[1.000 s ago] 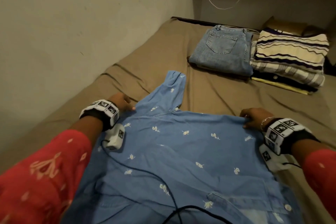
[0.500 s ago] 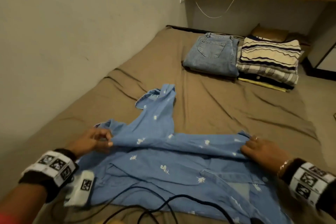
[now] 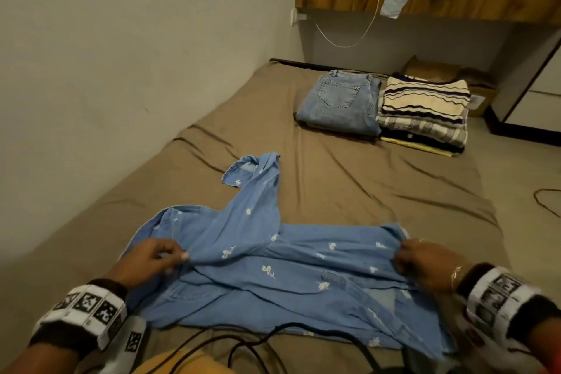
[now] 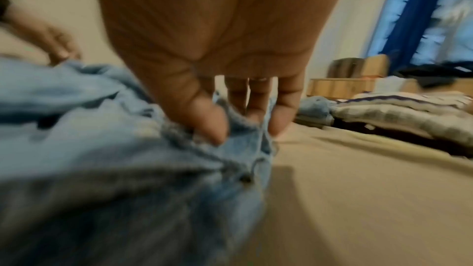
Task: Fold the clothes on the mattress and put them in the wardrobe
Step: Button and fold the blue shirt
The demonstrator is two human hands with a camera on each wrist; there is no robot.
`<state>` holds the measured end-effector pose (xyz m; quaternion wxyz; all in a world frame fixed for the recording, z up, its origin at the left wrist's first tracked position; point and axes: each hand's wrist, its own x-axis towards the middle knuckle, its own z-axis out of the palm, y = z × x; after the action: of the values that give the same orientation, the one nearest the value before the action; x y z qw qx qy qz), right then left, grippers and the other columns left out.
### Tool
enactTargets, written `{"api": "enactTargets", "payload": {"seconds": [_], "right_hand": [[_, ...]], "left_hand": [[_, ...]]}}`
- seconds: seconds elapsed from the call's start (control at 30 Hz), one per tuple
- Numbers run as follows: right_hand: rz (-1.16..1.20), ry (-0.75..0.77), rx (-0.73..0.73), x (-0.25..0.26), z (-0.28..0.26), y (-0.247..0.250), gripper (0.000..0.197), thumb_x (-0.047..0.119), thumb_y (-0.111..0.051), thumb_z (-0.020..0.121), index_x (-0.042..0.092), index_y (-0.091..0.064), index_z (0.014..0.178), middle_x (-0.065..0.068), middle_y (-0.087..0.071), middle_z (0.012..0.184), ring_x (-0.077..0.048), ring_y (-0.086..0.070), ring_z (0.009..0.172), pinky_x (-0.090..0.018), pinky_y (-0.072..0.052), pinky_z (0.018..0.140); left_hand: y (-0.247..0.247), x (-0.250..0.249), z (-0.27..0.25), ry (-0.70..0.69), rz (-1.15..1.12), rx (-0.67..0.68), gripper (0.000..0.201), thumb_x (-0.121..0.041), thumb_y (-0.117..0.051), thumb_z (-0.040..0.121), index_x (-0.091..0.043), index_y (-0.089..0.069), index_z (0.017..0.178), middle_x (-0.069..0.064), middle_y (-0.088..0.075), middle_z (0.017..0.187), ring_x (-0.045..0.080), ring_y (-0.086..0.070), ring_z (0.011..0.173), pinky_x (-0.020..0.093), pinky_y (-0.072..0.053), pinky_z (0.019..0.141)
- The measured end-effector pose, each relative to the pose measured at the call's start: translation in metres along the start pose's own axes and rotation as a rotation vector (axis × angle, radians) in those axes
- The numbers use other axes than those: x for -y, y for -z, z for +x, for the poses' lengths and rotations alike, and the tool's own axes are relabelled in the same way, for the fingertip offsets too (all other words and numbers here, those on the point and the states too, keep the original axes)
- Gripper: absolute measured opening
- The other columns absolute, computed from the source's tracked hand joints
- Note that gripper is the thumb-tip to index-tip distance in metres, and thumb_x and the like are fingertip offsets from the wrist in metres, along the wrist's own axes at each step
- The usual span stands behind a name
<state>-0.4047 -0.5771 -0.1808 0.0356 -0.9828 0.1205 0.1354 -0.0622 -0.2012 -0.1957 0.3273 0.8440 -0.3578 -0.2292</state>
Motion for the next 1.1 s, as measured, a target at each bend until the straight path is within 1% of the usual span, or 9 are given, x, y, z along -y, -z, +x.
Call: {"api": "enactTargets", "payload": {"seconds": [0.1,0.17,0.37,0.53,0.63,0.73,0.8,0.93,1.1], "right_hand": [[0.345,-0.127,-0.18,-0.02,0.018,0.032,0.047,0.004,-0.041,0.07,0.046,-0.062,0.074,0.01,-0.061,0.089,-0.007,-0.055,0.083,-0.017,-0.04,0.08],[0.288,-0.123,-0.173,-0.02,0.041,0.041,0.046,-0.007,-0.043,0.076,0.023,-0.069,0.099,0.002,-0.063,0.109,-0.018,-0.055,0.104,-0.027,-0.041,0.094],[0.265,-0.131,0.279,-0.025,0.079,0.028,0.043,0.008,-0.058,0.085,0.013,-0.051,0.127,-0.007,-0.056,0.126,-0.016,-0.052,0.108,-0.026,-0.038,0.094],[-0.011,-0.198,0.282,-0.057,0.06,0.018,0.064,0.068,-0.04,0.075,0.007,-0.06,0.079,0.0,-0.054,0.069,-0.014,-0.052,0.065,-0.015,-0.036,0.053],[-0.135,-0.187,0.346,-0.066,0.057,-0.002,0.062,0.079,-0.032,0.072,0.019,-0.047,0.063,0.002,-0.053,0.067,-0.011,-0.048,0.061,-0.02,-0.033,0.055],[-0.144,-0.345,0.231,-0.067,0.055,0.003,0.043,0.059,-0.047,0.086,0.019,-0.057,0.098,-0.006,-0.061,0.107,-0.021,-0.056,0.096,-0.028,-0.041,0.081],[-0.048,-0.327,0.268,-0.062,0.057,0.008,0.071,0.072,-0.044,0.077,0.02,-0.046,0.127,-0.007,-0.052,0.128,-0.024,-0.049,0.117,-0.028,-0.037,0.094],[-0.124,-0.409,0.45,-0.037,0.073,0.052,0.052,0.046,-0.046,0.093,0.015,-0.042,0.135,-0.006,-0.046,0.138,-0.02,-0.045,0.125,-0.024,-0.035,0.097],[-0.033,-0.209,0.099,0.025,0.152,0.104,0.034,0.016,-0.045,0.094,0.017,-0.049,0.128,-0.008,-0.056,0.127,-0.024,-0.051,0.116,-0.027,-0.038,0.092]], "left_hand": [[0.009,-0.013,0.019,-0.097,0.194,-0.303,0.021,-0.007,-0.061,0.087,-0.006,-0.064,0.067,-0.001,-0.057,0.055,0.004,-0.052,0.051,0.018,-0.036,0.052],[0.01,-0.023,0.037,-0.129,0.282,-0.342,0.009,-0.002,-0.06,0.087,-0.005,-0.068,0.084,0.008,-0.064,0.072,0.02,-0.062,0.072,0.026,-0.036,0.062],[-0.014,-0.008,0.06,-0.04,0.407,0.245,0.061,-0.033,-0.059,0.086,-0.01,-0.038,0.138,0.002,-0.034,0.146,0.018,-0.031,0.136,0.026,-0.022,0.109],[-0.018,0.035,0.059,0.047,0.438,0.23,0.063,-0.012,-0.05,0.095,-0.009,-0.012,0.145,0.006,0.0,0.156,0.021,-0.003,0.145,0.03,-0.006,0.117],[-0.018,0.042,0.063,0.096,0.489,0.264,0.067,-0.018,-0.048,0.096,-0.011,-0.004,0.147,0.003,0.005,0.156,0.019,0.002,0.145,0.04,-0.006,0.118],[-0.017,0.038,0.06,0.118,0.55,0.217,0.069,-0.027,-0.048,0.096,-0.014,-0.003,0.147,0.003,0.004,0.157,0.017,0.001,0.145,0.042,-0.008,0.117],[-0.015,0.027,0.057,0.157,0.584,0.227,0.067,-0.03,-0.047,0.096,-0.013,-0.008,0.148,0.006,-0.002,0.157,0.019,-0.006,0.145,0.039,-0.013,0.116],[0.002,-0.027,0.068,0.114,0.486,-0.045,0.028,-0.027,-0.057,0.091,-0.007,-0.062,0.11,0.015,-0.062,0.116,0.026,-0.058,0.104,0.03,-0.042,0.085],[-0.012,-0.078,0.079,0.025,-0.102,-0.191,0.022,-0.007,-0.061,0.087,-0.016,-0.054,0.068,0.001,-0.057,0.066,0.014,-0.05,0.064,0.021,-0.04,0.064]]}}
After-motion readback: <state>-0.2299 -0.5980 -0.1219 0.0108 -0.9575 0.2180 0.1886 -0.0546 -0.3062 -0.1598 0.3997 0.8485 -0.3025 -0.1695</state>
